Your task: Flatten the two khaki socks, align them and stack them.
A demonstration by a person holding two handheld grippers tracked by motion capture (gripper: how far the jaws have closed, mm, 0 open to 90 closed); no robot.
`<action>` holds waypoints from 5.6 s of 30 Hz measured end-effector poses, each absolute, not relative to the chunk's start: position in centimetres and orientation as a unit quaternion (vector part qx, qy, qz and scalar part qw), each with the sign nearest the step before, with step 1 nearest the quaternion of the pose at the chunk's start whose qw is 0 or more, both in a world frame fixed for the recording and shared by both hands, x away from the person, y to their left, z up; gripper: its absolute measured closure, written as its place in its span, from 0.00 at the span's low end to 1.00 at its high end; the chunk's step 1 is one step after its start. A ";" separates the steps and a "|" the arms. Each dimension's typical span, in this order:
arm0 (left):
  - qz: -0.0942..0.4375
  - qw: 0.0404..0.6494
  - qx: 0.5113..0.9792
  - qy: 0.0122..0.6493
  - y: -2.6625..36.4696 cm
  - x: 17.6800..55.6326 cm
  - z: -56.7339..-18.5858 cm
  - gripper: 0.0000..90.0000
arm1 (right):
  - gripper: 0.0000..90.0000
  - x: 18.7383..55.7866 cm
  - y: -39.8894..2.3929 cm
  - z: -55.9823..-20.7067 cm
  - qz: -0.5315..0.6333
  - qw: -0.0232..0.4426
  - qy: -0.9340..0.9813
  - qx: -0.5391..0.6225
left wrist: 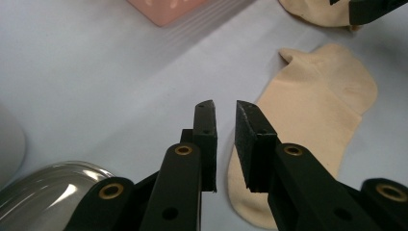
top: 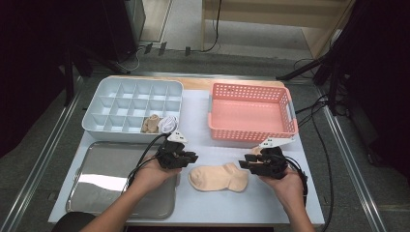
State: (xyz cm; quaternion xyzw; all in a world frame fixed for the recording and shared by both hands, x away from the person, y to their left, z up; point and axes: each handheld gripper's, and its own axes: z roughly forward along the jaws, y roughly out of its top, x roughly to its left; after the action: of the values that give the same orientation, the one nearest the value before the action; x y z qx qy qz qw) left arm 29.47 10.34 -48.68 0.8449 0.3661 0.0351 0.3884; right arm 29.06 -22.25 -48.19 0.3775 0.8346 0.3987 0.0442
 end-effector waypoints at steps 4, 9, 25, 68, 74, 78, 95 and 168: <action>0.038 0.392 0.843 0.367 10.5 29.5 -48.6 0.88 | 0.66 29.2 -23.0 -47.9 0.403 0.051 0.826 0.392; 0.040 0.389 0.845 0.366 10.4 29.5 -48.6 0.88 | 0.57 29.3 -23.9 -47.4 0.390 0.059 0.824 0.407; 0.041 0.392 0.844 0.364 10.5 29.6 -48.6 0.86 | 0.68 29.1 -27.6 -46.8 0.374 0.074 0.800 0.464; 0.038 0.393 0.836 0.381 11.6 29.4 -48.6 0.80 | 0.97 32.5 -23.6 -48.7 0.327 0.085 0.811 0.478; 0.040 0.392 0.835 0.384 11.8 29.2 -48.6 0.80 | 0.97 32.2 -22.5 -47.6 0.350 0.075 0.816 0.453; 0.042 0.391 0.834 0.388 12.1 29.1 -48.6 0.80 | 0.97 32.1 -21.5 -46.9 0.364 0.070 0.821 0.434; 0.049 0.390 0.828 0.400 13.1 28.7 -48.7 0.80 | 0.97 31.7 -16.5 -46.2 0.383 0.041 0.846 0.370; 0.051 0.365 0.852 0.372 8.6 31.0 -51.2 0.68 | 0.74 31.7 -22.7 -48.3 0.363 0.056 0.803 0.468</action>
State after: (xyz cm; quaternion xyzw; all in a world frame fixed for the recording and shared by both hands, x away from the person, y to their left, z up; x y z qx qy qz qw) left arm 31.00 8.64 -51.19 0.8516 0.3724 0.0507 0.3653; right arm 31.74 -22.72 -48.26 0.4685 0.8035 0.3630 0.0565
